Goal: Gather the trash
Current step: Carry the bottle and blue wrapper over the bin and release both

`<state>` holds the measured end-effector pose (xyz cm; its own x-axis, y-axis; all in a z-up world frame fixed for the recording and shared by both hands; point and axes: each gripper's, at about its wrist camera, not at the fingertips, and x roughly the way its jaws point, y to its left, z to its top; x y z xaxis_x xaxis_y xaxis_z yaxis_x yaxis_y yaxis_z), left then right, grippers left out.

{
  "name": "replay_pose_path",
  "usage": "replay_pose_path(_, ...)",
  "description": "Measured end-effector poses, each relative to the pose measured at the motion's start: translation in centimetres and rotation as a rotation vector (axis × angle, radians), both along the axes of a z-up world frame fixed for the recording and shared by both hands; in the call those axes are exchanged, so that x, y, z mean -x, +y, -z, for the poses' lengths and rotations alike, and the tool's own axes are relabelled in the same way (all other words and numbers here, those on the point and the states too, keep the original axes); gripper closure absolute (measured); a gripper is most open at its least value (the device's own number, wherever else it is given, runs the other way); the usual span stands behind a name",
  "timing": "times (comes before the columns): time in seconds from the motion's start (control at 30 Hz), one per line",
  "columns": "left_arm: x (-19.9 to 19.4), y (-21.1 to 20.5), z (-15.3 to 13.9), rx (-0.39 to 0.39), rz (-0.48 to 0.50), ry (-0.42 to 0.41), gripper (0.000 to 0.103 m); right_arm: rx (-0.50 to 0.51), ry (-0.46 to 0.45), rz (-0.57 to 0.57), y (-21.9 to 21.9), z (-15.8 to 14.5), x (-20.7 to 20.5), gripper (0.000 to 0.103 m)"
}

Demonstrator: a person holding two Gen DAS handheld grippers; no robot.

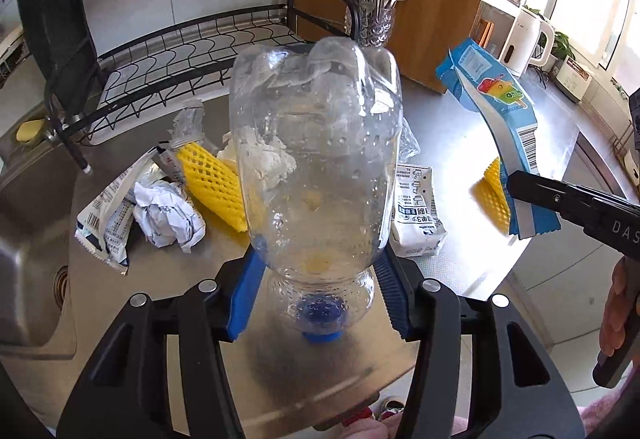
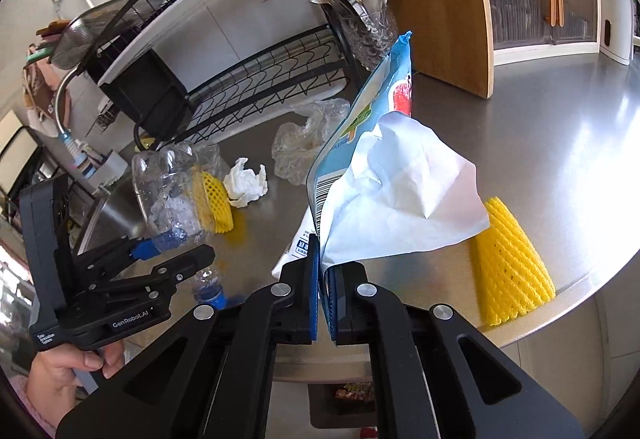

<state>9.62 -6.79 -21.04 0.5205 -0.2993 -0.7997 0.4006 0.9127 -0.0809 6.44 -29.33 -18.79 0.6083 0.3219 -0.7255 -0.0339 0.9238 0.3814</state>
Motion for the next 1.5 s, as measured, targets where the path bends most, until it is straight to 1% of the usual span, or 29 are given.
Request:
replay_pose_path(0.17,4.1,1.1,-1.5,0.015,-0.065,-0.021,0.056,0.0,-0.031,-0.067,0.8,-1.4,2.6,0.098)
replay_pose_path(0.37,10.1,2.1,-2.3,0.025,-0.131,-0.033,0.056,0.006,-0.047,-0.17,2.0,-2.4,6.3,0.098)
replay_pose_path(0.6,16.9,3.3,-2.2,0.044,-0.191,-0.021,0.056,0.01,-0.026,-0.297,4.6,-2.2,11.5,0.098)
replay_pose_path(0.73,20.3,4.0,-1.5,0.052,-0.223,0.004,0.056,0.012,0.003,-0.362,5.8,-1.7,14.3,0.098)
replay_pose_path(0.83,22.6,4.4,-0.6,0.054,-0.24,0.031,0.056,0.015,0.041,-0.408,6.5,-0.8,16.1,0.098)
replay_pose_path(0.97,24.8,4.9,1.5,0.058,-0.257,0.088,0.056,0.009,0.115,-0.436,6.9,1.3,18.0,0.098)
replay_pose_path(1.13,26.0,5.4,5.1,0.064,-0.272,0.17,0.056,0.011,0.21,-0.44,7.3,4.8,19.3,0.098)
replay_pose_path(1.37,25.7,5.5,11.2,0.069,-0.285,0.28,0.056,0.006,0.342,-0.435,8.1,10.7,19.5,0.098)
replay_pose_path(1.5,24.7,5.9,15.7,0.072,-0.297,0.349,0.056,-0.042,0.455,-0.4,8.1,15.3,18.6,0.098)
